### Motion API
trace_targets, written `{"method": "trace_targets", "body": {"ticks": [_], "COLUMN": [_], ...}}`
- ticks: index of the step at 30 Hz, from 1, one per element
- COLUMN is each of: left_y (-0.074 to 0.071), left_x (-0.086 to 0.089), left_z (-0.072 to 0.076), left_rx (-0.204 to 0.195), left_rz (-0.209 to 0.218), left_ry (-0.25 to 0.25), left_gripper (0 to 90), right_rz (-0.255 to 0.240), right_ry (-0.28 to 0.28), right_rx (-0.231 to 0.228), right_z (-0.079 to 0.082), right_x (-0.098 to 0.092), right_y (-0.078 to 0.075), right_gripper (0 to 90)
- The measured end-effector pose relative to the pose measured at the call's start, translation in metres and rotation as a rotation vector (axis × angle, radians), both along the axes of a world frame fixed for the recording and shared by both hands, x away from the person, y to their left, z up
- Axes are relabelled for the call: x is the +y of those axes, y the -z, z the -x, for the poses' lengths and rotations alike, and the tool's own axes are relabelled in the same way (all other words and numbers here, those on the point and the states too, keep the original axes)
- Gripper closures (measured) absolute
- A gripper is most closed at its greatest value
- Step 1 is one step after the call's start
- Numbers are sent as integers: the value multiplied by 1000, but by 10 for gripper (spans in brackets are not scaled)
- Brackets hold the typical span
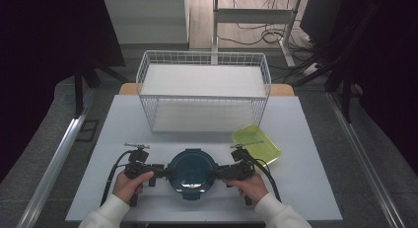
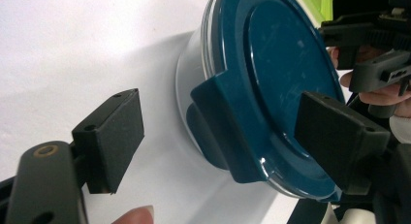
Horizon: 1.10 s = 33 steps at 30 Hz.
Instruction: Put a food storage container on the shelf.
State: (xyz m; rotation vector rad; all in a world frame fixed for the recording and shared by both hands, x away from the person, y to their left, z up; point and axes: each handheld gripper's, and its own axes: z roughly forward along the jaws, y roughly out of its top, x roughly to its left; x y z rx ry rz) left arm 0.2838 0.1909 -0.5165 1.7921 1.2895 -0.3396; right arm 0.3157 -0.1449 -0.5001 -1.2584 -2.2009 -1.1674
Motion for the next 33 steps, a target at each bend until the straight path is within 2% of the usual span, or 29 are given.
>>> {"method": "trace_targets", "body": {"ticks": [10,13,15,20,27,33], "left_y": [8,11,12,13,13,10], "left_x": [-8,-10,-8,-3,0,3], "left_z": [-3,-4,-3,-2,-1,1], "left_rx": [39,59,76,80,109,106], "left_rz": [57,97,143,148,163,172], "left_ry": [47,69,71,57,50,58], "left_gripper": [185,214,242,320,360,399], "right_rz": [-14,-29,-36,-49,-101,-121], "right_ry": [1,4,4,5,58,60], "right_rx": [46,75,90,125,199,212], "right_z": [0,-1,-1,-1,-4,-4], "right_x": [2,2,2,1,-5,-8], "right_y": [9,12,12,14,17,16], "right_gripper": [179,187,215,277,363,407]}}
